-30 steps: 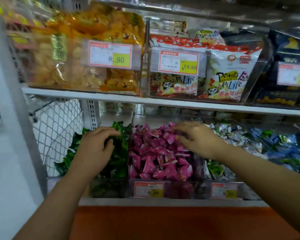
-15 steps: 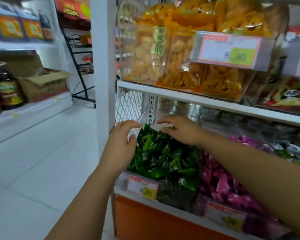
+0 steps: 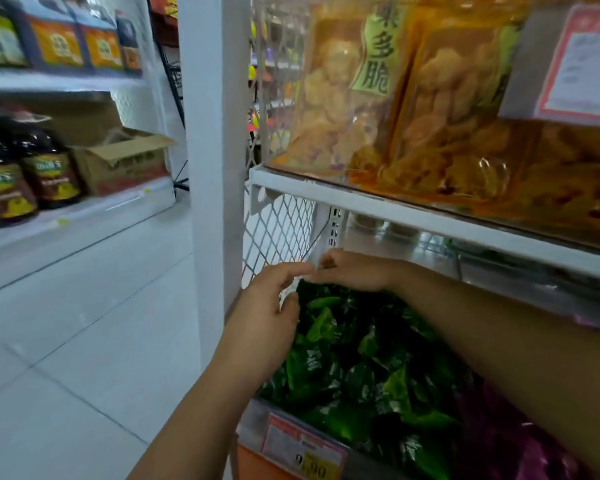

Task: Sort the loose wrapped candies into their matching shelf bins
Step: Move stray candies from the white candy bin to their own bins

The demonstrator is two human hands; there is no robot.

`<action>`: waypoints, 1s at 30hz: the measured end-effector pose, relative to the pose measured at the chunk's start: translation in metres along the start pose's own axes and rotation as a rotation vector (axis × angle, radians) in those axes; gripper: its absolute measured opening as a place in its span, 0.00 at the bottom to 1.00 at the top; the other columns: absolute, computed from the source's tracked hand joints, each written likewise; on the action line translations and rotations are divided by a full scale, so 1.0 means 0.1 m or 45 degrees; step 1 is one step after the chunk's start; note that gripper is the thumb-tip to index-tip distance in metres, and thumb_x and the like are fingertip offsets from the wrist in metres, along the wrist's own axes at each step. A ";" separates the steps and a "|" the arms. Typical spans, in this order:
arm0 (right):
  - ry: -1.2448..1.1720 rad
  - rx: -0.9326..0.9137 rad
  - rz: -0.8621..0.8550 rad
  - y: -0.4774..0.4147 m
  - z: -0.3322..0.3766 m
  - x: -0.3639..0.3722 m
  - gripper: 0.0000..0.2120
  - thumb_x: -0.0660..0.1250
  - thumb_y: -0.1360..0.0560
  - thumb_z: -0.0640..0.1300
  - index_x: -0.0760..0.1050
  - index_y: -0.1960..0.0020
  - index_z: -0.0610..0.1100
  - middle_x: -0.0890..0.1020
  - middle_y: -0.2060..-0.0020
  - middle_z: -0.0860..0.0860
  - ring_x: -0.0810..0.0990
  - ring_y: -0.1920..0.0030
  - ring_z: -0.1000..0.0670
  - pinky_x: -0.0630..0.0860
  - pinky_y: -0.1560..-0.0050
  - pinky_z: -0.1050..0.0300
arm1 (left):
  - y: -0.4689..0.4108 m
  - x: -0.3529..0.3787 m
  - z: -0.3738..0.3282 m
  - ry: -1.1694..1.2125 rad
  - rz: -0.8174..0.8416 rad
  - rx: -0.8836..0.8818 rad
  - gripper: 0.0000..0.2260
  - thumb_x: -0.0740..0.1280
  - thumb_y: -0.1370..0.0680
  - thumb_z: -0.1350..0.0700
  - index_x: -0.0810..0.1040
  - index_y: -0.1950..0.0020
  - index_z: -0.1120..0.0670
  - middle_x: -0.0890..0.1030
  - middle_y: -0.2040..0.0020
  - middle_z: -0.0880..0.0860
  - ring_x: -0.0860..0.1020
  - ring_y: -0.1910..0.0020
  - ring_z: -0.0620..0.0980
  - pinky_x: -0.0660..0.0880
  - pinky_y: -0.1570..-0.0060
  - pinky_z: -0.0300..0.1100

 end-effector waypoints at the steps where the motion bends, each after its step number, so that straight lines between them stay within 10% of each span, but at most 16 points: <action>1: -0.023 0.018 0.045 0.01 -0.01 0.05 0.41 0.61 0.33 0.73 0.67 0.32 0.43 0.71 0.36 0.45 0.70 0.36 0.44 0.65 0.36 0.47 | 0.00 0.00 0.00 0.002 -0.005 0.010 0.20 0.60 0.20 0.61 0.70 0.47 0.32 0.71 0.47 0.31 0.69 0.49 0.25 0.65 0.57 0.17; 4: 0.009 -0.010 0.149 0.04 0.01 0.18 0.55 0.58 0.43 0.82 0.61 0.26 0.49 0.63 0.26 0.51 0.63 0.28 0.48 0.60 0.28 0.45 | 0.01 0.00 -0.01 0.013 -0.017 0.018 0.19 0.60 0.20 0.62 0.72 0.45 0.35 0.71 0.48 0.30 0.70 0.45 0.29 0.64 0.50 0.20; 9: 0.204 -0.075 0.170 0.22 0.07 0.27 0.13 0.59 0.31 0.72 0.72 0.61 0.64 0.69 0.54 0.57 0.71 0.53 0.55 0.67 0.47 0.55 | 0.03 -0.02 -0.03 -0.005 -0.023 0.017 0.17 0.60 0.20 0.61 0.72 0.44 0.37 0.72 0.46 0.34 0.73 0.41 0.40 0.68 0.48 0.28; 13: 0.307 -0.163 0.146 0.51 0.25 0.26 0.13 0.62 0.25 0.61 0.72 0.49 0.53 0.73 0.49 0.55 0.73 0.51 0.54 0.69 0.52 0.58 | 0.05 0.00 -0.01 0.002 0.017 0.013 0.17 0.60 0.20 0.61 0.74 0.41 0.39 0.74 0.40 0.38 0.75 0.45 0.61 0.73 0.54 0.41; 19: 0.468 -0.229 0.043 0.94 0.31 0.28 0.19 0.61 0.24 0.60 0.68 0.35 0.55 0.79 0.54 0.49 0.77 0.58 0.53 0.74 0.54 0.55 | 0.06 -0.02 -0.03 -0.008 0.033 0.060 0.19 0.60 0.20 0.62 0.72 0.46 0.35 0.72 0.46 0.33 0.74 0.53 0.39 0.67 0.53 0.23; 30: 0.622 -0.361 0.127 1.24 0.27 0.38 0.21 0.58 0.20 0.54 0.63 0.28 0.56 0.66 0.29 0.58 0.62 0.30 0.58 0.61 0.30 0.61 | 0.10 -0.03 -0.05 0.010 0.040 0.090 0.19 0.60 0.20 0.62 0.72 0.46 0.35 0.70 0.47 0.31 0.68 0.48 0.23 0.62 0.52 0.16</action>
Point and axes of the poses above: each hand's wrist, its own y-axis away from the middle knuckle, its own x-axis out of the palm, z = x × y, the point moved 9 cm from there along -y, towards the middle knuckle
